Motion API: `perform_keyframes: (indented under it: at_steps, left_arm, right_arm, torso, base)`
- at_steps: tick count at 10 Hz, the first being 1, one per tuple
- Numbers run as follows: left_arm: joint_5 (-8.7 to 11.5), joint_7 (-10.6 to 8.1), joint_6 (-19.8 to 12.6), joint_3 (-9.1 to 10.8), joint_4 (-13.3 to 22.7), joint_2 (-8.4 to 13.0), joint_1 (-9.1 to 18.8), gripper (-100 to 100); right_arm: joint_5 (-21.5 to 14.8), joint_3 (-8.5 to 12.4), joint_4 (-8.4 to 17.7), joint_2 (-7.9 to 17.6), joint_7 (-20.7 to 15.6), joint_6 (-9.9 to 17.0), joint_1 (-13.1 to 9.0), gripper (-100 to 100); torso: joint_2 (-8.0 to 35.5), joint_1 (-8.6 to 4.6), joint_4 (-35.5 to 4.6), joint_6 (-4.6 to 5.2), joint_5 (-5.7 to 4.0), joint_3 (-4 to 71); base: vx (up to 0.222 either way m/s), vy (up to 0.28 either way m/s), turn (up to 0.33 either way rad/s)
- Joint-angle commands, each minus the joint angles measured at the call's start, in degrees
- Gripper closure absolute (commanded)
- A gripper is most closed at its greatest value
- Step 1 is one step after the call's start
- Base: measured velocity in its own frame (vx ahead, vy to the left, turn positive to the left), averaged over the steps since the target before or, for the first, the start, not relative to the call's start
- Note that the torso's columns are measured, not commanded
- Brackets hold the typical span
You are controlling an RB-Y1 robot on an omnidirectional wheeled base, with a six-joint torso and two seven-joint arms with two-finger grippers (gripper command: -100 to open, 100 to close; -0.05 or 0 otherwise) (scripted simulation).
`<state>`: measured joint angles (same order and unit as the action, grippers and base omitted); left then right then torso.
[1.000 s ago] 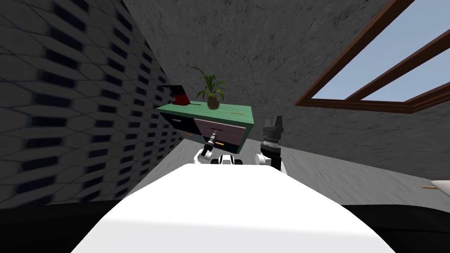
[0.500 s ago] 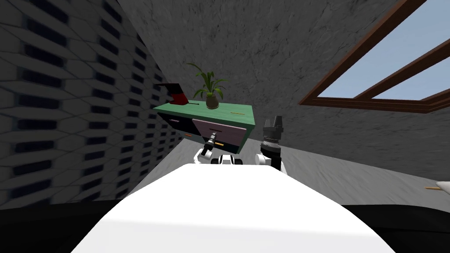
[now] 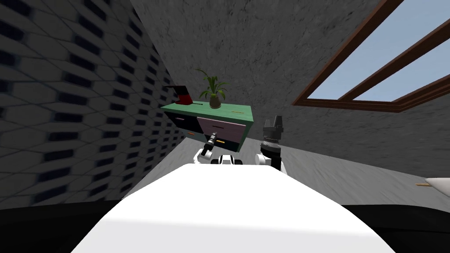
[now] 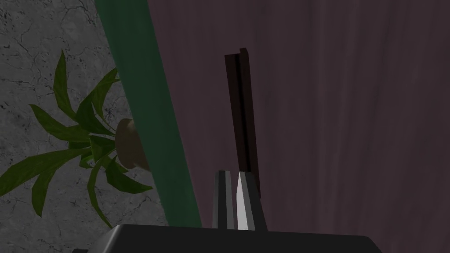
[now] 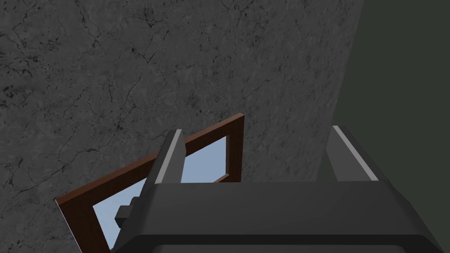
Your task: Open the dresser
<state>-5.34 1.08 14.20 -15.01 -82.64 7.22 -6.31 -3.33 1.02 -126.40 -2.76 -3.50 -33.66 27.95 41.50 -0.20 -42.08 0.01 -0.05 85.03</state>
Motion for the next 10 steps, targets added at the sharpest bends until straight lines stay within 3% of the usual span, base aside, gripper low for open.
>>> perform_keyframes:
  at_steps: [1, 5, 6, 10]
  left_arm:
    - [0.06, 0.04, -0.01, 0.35, 0.73, -0.20, 0.64, -100]
    - [0.09, 0.09, 0.03, 0.60, 1.31, -0.40, 1.13, -100]
    - [0.09, 0.09, 0.03, 0.60, 1.31, -0.40, 1.13, 100]
    - [0.02, -0.22, -1.19, -0.35, -1.07, 0.32, -0.11, 100]
  right_arm:
    - [0.00, 0.00, -0.01, 0.00, 0.00, -0.01, 0.01, 0]
    - [0.00, 0.00, -0.01, 0.00, 0.00, 0.00, 0.00, 0]
    - [0.00, 0.00, 0.00, 0.00, 0.00, 0.00, -0.01, 0]
    - [0.00, 0.00, 0.00, 0.00, 0.00, 0.01, -0.04, 0]
  torso:
    - [0.06, 0.06, 0.01, -0.02, 0.01, 0.00]
    - [1.12, 0.30, -0.29, -0.02, 0.07, -0.66]
    - [1.18, 0.32, -0.32, -0.01, 0.09, -0.72]
    - [1.01, 0.24, -0.28, -0.01, 0.06, -0.62]
  base:
    - [0.142, -0.037, -0.013]
    - [0.105, -0.035, -0.010]
    - [0.009, -0.003, 0.000]
    - [-0.165, 0.047, 0.025]
